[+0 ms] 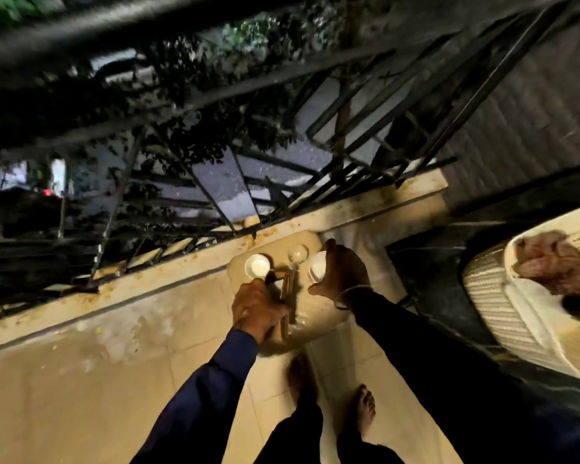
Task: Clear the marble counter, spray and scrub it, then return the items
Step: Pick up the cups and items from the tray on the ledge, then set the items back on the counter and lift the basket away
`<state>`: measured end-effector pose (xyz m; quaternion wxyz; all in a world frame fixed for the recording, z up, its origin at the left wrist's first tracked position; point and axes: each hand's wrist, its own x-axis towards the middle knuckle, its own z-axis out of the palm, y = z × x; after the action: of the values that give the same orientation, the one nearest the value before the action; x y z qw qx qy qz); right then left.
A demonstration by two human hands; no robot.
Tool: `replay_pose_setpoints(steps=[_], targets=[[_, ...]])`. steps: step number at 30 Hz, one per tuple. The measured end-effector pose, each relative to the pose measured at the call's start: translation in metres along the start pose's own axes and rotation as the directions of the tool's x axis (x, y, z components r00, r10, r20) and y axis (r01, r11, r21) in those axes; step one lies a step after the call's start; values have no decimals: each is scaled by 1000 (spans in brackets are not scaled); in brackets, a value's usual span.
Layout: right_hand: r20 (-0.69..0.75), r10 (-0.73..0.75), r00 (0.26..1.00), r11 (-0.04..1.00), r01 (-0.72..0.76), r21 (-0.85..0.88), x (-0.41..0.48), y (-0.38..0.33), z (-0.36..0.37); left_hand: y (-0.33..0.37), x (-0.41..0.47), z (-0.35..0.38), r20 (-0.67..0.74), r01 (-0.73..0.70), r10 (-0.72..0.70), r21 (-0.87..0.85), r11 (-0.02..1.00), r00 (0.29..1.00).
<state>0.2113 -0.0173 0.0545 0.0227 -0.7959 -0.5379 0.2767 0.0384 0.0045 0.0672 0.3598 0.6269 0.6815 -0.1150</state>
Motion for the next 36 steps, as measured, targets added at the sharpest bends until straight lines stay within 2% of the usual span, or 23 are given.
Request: replay_pose_setpoints(steps=[2, 5, 8, 11, 14, 16, 19, 22, 24, 27, 29, 32, 36], targets=[[-56, -14, 998, 999, 16, 31, -18, -4, -44, 21, -18, -24, 10, -47, 46, 45, 998, 999], [-232, -12, 973, 997, 30, 77, -60, 2, -129, 71, -59, -64, -12, -177, 180, 118, 977, 984], [-328, 25, 944, 989, 23, 143, -102, 24, -208, 133, -106, -96, -64, -321, 346, 243, 915, 936], [-422, 99, 901, 973, 0, 229, -156, 65, -279, 203, -154, -115, -85, -477, 526, 319, 819, 846], [-416, 251, 874, 963, -184, 196, -213, 123, -336, 277, -202, -116, -64, -609, 674, 373, 700, 736], [-464, 403, 788, 914, -318, 254, -260, 180, -361, 335, -236, -96, -10, -709, 769, 379, 595, 640], [-471, 600, 647, 800, -470, 372, -322, 267, -368, 413, -279, -46, 96, -825, 867, 374, 424, 489], [-446, 702, 555, 712, -552, 434, -369, 346, -354, 475, -311, 17, 201, -906, 911, 304, 293, 361], [-419, 757, 501, 653, -609, 451, -401, 398, -339, 513, -335, 70, 266, -939, 916, 252, 234, 300], [-380, 804, 458, 593, -676, 438, -438, 461, -313, 552, -362, 142, 344, -966, 909, 188, 179, 235], [-324, 847, 421, 531, -694, 486, -459, 504, -293, 571, -375, 192, 377, -973, 900, 156, 169, 217], [-227, 893, 388, 447, -712, 541, -479, 556, -265, 589, -377, 256, 420, -973, 879, 132, 189, 228], [-190, 912, 364, 404, -716, 569, -493, 613, -230, 607, -363, 339, 455, -974, 862, 148, 172, 221]])
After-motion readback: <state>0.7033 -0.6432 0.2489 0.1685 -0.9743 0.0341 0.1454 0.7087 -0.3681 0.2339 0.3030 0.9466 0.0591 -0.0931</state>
